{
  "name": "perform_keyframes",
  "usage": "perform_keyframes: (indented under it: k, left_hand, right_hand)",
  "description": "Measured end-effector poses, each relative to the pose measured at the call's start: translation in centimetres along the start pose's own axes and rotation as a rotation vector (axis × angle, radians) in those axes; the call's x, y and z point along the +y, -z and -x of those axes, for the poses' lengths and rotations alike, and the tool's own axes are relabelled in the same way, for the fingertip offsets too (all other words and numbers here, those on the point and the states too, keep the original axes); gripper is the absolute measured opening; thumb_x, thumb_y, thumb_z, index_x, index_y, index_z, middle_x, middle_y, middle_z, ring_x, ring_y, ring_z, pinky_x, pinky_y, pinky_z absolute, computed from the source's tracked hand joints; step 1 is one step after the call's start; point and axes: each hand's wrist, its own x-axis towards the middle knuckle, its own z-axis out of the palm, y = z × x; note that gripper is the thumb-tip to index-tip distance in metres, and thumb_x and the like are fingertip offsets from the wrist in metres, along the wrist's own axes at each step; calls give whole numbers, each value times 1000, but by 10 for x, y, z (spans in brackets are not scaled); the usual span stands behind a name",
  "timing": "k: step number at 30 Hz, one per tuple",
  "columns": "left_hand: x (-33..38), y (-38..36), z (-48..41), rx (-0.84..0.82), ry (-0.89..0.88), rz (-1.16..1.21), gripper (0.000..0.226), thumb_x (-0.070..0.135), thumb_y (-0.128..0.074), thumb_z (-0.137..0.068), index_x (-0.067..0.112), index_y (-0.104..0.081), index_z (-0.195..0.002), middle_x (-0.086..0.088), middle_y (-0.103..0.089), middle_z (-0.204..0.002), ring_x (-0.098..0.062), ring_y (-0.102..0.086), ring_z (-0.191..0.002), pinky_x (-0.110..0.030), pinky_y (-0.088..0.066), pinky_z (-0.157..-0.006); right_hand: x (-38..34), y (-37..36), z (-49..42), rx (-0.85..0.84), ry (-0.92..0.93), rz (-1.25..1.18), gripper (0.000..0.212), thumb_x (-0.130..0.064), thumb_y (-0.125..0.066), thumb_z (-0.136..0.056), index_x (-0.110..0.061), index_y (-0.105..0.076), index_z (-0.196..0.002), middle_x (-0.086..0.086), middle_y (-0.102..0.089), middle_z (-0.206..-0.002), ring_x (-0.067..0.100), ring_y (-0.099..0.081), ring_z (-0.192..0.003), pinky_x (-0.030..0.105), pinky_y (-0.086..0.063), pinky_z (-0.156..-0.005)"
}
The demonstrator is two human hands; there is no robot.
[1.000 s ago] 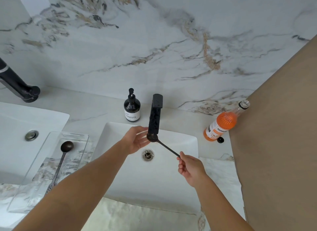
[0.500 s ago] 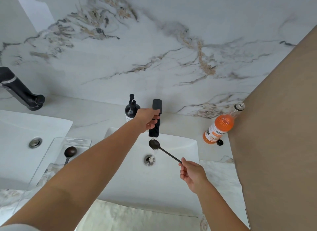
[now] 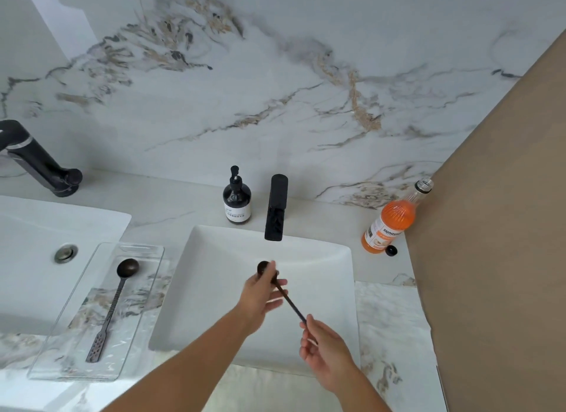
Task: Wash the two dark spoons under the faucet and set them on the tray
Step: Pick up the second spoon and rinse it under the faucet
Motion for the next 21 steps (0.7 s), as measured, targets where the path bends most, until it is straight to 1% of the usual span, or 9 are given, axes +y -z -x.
perform_keyframes:
  k: [2,4,7,10,13,15,17,19,21]
  left_hand:
    - [-4,-4,4,-38,-59,71,21,23,-54,-100,6,-59,-110,-9,-70,-85,-23,-70,-72,-33,-54,-70]
    - [4,-10,10,-104,-143,87,18,11,-47,-102,0,-56,-113,-13,-68,-81,-24,-68,-65,-32,-53,-67]
    - [19,-17,23,-257,-290,-29,19,10,-46,-102,1,-59,-113,-15,-71,-85,-24,-66,-67,-31,-54,-71]
    - [32,-20,37,-489,-315,-74,20,16,-57,-97,7,-67,-112,-15,-72,-94,-22,-61,-71,-33,-51,-73]
    - [43,-21,47,-654,-317,-193,23,17,-61,-94,11,-70,-114,-13,-74,-100,-21,-68,-80,-32,-52,-71]
    - [48,-20,48,-655,-354,-297,25,16,-59,-95,14,-70,-117,-11,-76,-105,-24,-71,-100,-33,-54,-80]
    - [52,-15,49,-580,-398,-363,24,15,-59,-96,16,-71,-117,-8,-77,-101,-26,-70,-109,-35,-55,-75]
    - [53,-9,48,-443,-493,-447,22,12,-61,-95,13,-73,-113,-3,-77,-93,-23,-72,-103,-34,-58,-72]
    - [53,-4,45,-274,-596,-553,18,14,-64,-92,17,-75,-106,-1,-78,-88,-20,-75,-92,-36,-60,-79]
  right_hand:
    - [12,0,4,-40,-14,121,23,-23,-70,-89,0,-74,-89,7,-61,-65,17,-51,-57,28,-44,-55]
    - [15,-3,8,-97,34,367,18,-26,-68,-90,-9,-75,-90,4,-68,-76,17,-56,-66,28,-45,-61]
    - [3,-20,13,-206,221,659,8,-25,-67,-89,-20,-72,-85,-4,-74,-81,11,-63,-72,24,-47,-66]
    - [-23,-42,12,-191,462,827,18,-22,-62,-89,-27,-71,-73,-8,-74,-74,9,-65,-71,27,-51,-68]
    - [-49,-61,11,-249,561,860,26,-19,-59,-83,-45,-61,-76,-20,-69,-72,1,-67,-75,27,-57,-72]
    - [-56,-62,6,-265,658,911,30,-13,-57,-79,-41,-60,-69,-15,-64,-67,8,-64,-74,27,-55,-71]
    - [-56,-59,1,-295,671,990,24,-15,-68,-78,-35,-62,-67,-11,-65,-66,13,-64,-71,29,-51,-68]
    - [-54,-58,-2,-271,571,992,12,-24,-72,-78,-32,-70,-69,-8,-73,-71,12,-69,-74,31,-52,-71]
    - [-50,-59,-2,-286,594,911,14,-15,-70,-83,-24,-75,-73,2,-76,-76,22,-72,-81,39,-57,-85]
